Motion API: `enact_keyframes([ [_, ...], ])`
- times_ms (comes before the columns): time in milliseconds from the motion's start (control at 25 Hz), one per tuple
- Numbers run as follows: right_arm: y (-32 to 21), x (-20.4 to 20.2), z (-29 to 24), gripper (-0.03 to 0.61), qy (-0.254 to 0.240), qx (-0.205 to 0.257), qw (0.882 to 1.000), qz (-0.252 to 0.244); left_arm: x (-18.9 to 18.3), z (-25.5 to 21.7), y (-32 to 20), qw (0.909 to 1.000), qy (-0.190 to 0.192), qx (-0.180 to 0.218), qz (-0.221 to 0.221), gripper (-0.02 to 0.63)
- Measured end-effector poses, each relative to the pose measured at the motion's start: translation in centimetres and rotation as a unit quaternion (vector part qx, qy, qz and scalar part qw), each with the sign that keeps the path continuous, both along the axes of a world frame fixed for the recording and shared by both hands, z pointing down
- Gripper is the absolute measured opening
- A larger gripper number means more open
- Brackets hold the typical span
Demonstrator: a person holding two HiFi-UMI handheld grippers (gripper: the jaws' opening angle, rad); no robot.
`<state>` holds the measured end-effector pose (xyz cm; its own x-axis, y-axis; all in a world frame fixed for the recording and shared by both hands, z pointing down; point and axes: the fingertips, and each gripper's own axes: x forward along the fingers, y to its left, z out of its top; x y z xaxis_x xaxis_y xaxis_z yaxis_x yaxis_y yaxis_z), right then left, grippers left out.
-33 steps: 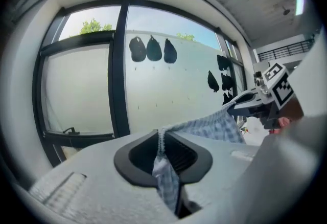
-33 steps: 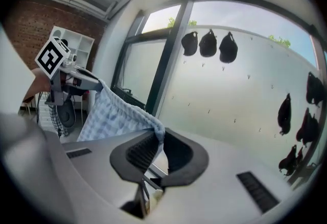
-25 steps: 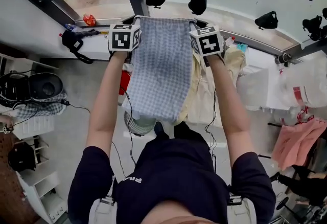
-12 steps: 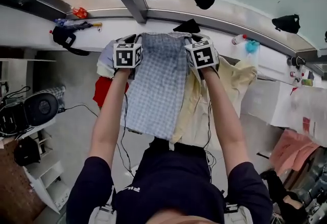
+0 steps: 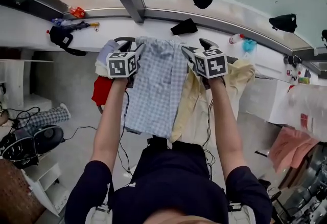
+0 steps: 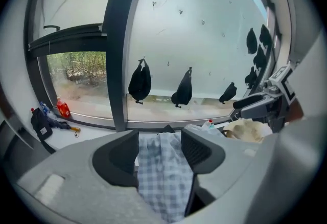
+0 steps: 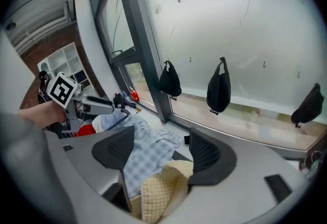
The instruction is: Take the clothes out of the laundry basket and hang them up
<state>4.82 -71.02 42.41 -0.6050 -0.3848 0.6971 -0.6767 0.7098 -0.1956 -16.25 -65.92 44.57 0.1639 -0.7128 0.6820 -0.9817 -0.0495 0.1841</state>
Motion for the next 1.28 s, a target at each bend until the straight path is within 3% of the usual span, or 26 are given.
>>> enact_keyframes([
  [240, 6.7, 0.4, -6.5, 0.335, -0.029, 0.038, 0.999, -0.001, 2.9, -6.9, 4.7, 0.9977, 0.020, 0.060, 0.024, 0.258],
  [440, 14.8, 1.0, -10.1, 0.334, -0.023, 0.077, 0.997, 0.001, 5.3, -12.1, 11.6, 0.9931, 0.020, 0.105, 0.049, 0.258],
  [800, 30.2, 3.9, -12.6, 0.334, -0.029, 0.107, 0.993, 0.034, 9.5, -14.4, 27.9, 0.9876, 0.041, 0.118, 0.096, 0.258],
  [1080, 38.6, 7.7, -13.9, 0.334, -0.049, 0.118, 0.991, 0.031, 12.0, -14.8, 36.5, 0.9877, 0.053, 0.128, 0.071, 0.258],
  [1280, 43.2, 12.0, -16.0, 0.333, -0.062, 0.160, 0.985, 0.021, 15.9, -16.0, 41.1, 0.9870, 0.023, 0.152, 0.046, 0.258],
])
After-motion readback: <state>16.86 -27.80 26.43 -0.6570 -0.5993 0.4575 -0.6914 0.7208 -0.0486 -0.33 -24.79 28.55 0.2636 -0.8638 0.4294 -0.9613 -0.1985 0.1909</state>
